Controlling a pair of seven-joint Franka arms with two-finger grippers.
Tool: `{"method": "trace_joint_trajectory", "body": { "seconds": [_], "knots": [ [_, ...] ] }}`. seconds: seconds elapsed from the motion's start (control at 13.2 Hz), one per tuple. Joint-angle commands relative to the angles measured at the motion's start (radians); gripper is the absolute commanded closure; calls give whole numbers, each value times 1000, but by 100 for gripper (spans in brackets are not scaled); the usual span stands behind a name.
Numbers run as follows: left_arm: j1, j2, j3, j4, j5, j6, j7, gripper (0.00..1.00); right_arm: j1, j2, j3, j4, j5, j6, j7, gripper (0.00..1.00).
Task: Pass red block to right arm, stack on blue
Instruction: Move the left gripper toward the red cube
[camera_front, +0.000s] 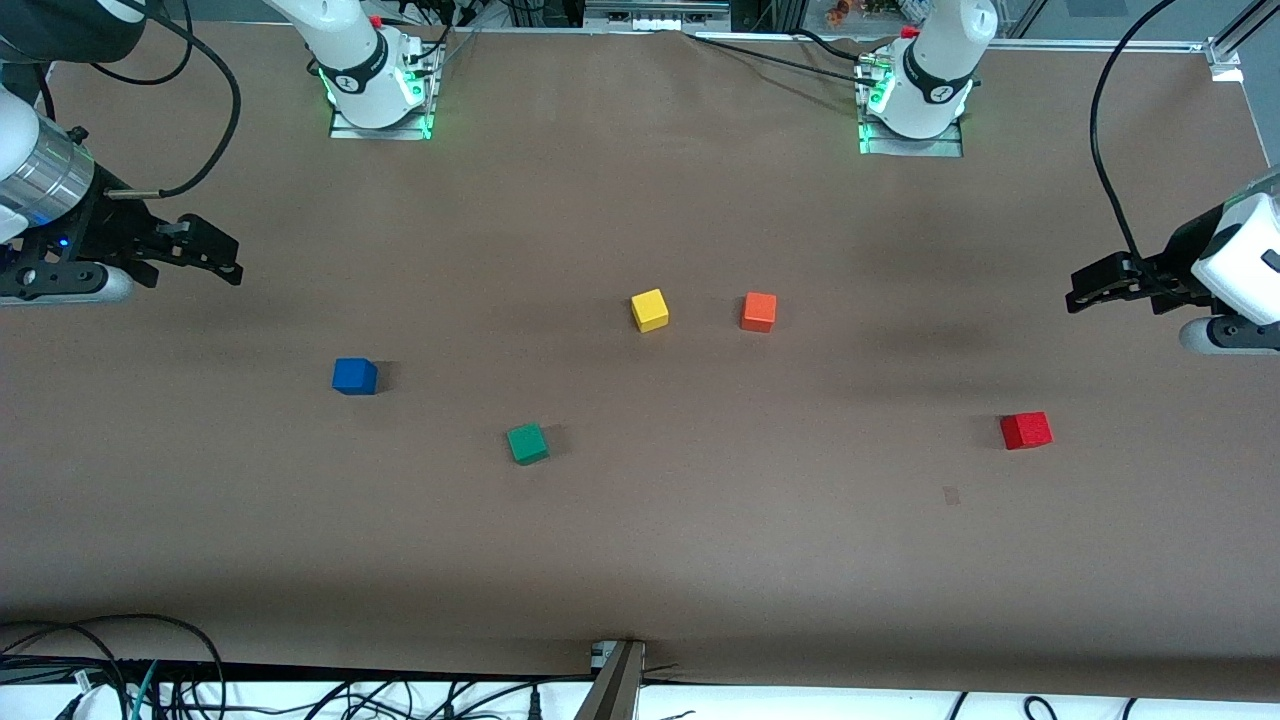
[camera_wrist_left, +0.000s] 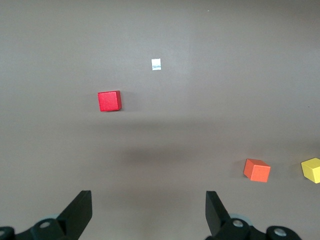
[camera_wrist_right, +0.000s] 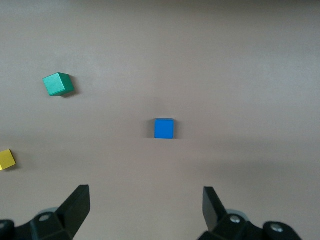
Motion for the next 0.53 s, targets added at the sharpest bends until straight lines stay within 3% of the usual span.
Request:
{"method": "trace_joint_trajectory", "body": {
  "seconds": [0.0,0.45],
  "knots": [
    [5,15,-1,32,-15,-15,2,0,0,5,2,16,-15,-9,-12,0],
    [4,17,-1,33,-15,-15,1,0,-2,23,-1,14,-18,-11,-12,0]
  ]
}}
